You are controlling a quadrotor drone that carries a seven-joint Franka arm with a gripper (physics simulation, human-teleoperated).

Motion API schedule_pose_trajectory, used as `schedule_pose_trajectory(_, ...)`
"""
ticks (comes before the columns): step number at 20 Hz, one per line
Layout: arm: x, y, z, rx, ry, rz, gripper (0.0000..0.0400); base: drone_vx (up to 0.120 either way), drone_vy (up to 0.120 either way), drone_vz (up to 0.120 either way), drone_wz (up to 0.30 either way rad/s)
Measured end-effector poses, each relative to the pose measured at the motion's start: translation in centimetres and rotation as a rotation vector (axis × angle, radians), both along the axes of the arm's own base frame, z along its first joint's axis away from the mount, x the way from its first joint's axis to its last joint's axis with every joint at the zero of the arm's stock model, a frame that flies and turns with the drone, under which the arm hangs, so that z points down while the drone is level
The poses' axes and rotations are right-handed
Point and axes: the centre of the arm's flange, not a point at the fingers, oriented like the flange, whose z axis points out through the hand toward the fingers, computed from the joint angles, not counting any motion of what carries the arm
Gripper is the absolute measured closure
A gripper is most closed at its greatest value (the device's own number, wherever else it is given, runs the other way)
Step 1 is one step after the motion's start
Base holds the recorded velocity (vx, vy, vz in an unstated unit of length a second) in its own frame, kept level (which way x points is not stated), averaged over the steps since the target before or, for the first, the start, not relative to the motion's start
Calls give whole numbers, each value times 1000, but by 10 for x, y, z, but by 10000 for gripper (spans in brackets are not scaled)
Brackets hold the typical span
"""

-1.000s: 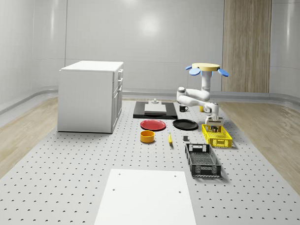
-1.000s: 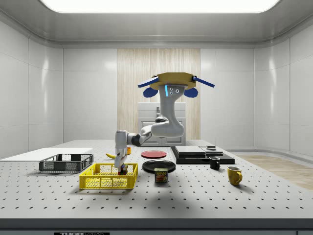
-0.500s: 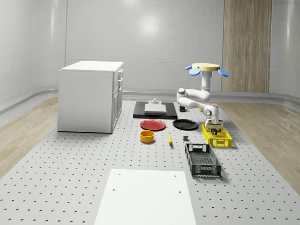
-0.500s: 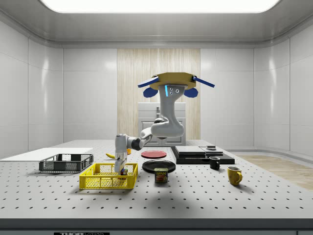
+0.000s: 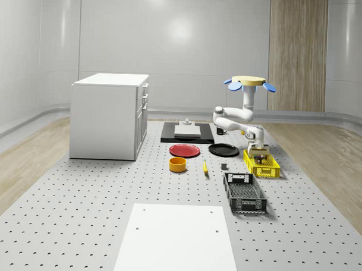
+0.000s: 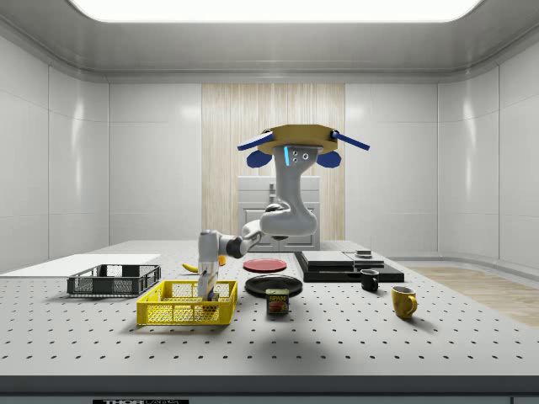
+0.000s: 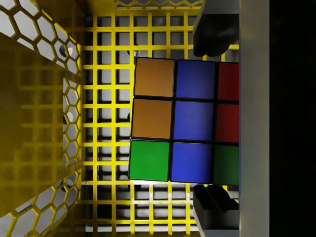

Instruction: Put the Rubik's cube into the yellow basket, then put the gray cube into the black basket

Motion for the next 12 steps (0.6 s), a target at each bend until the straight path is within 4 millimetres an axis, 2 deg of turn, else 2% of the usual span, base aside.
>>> schedule_pose_trajectory(12,0,0,-38,1,0,-5,1,0,0,0,0)
